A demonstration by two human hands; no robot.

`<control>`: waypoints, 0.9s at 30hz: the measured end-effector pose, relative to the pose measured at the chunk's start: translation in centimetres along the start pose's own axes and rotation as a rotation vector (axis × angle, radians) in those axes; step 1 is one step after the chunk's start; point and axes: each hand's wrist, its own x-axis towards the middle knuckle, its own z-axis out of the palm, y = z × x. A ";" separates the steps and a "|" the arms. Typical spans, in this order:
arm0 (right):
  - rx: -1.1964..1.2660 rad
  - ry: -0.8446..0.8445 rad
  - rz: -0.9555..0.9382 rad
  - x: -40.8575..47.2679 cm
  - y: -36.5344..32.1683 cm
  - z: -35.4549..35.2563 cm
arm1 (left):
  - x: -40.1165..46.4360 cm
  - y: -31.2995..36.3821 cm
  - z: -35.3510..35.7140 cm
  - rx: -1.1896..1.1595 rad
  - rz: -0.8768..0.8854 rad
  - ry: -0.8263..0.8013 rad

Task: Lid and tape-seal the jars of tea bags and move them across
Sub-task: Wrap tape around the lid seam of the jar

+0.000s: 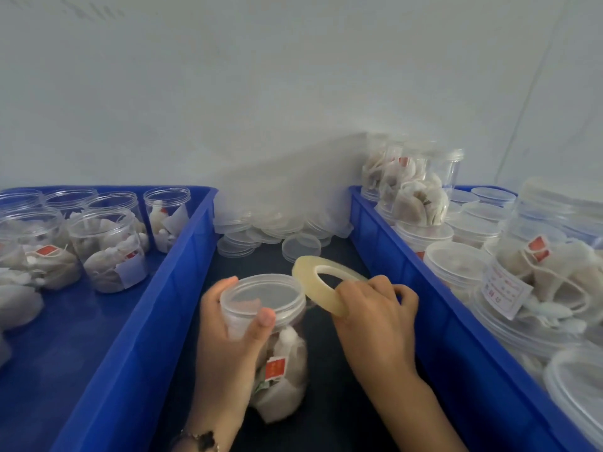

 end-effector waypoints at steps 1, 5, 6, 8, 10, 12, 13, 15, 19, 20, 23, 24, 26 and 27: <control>-0.011 -0.018 -0.008 0.0 0.1 -0.1 | 0.0 0.0 -0.2 0.024 0.005 0.059; -0.065 0.014 -0.014 0.0 0.0 -0.5 | 0.6 -0.3 -0.5 0.103 0.013 0.214; -0.082 0.024 -0.014 0.0 -0.2 -0.8 | 0.6 -0.2 -0.6 0.123 0.024 0.228; -0.087 0.073 0.002 -0.1 -0.2 -1.3 | 0.6 -0.1 -0.6 0.146 0.030 0.233; -0.087 0.170 0.007 -0.2 -0.1 -1.7 | 0.5 0.0 -0.5 0.185 0.028 0.235; -0.108 0.229 0.000 -0.2 -0.1 -1.9 | 0.3 0.2 -0.4 0.201 0.026 0.250; -0.114 0.250 -0.001 -0.2 -0.1 -2.0 | 0.3 0.2 -0.4 0.200 0.019 0.262; -0.114 0.264 -0.001 -0.3 -0.1 -1.8 | 0.4 0.3 -0.6 0.188 0.006 0.284; -0.075 0.242 -0.002 -0.3 -0.4 -1.2 | 0.5 0.4 -0.9 0.084 0.023 0.228; -0.065 0.233 0.003 -0.3 -0.3 -1.1 | 0.5 0.5 -0.8 0.035 0.022 0.186; -0.031 0.191 0.026 -0.3 -0.1 -0.7 | 0.5 0.7 -0.4 -0.055 -0.004 0.077; -0.023 0.173 0.032 -0.3 0.0 -0.6 | 0.4 0.7 -0.4 -0.075 -0.008 0.058; -0.010 0.146 0.035 -0.2 0.2 -0.4 | 0.5 0.9 -0.4 -0.107 -0.008 0.028; -0.006 0.132 0.033 -0.2 0.2 -0.2 | 0.4 0.9 -0.5 -0.120 -0.013 0.017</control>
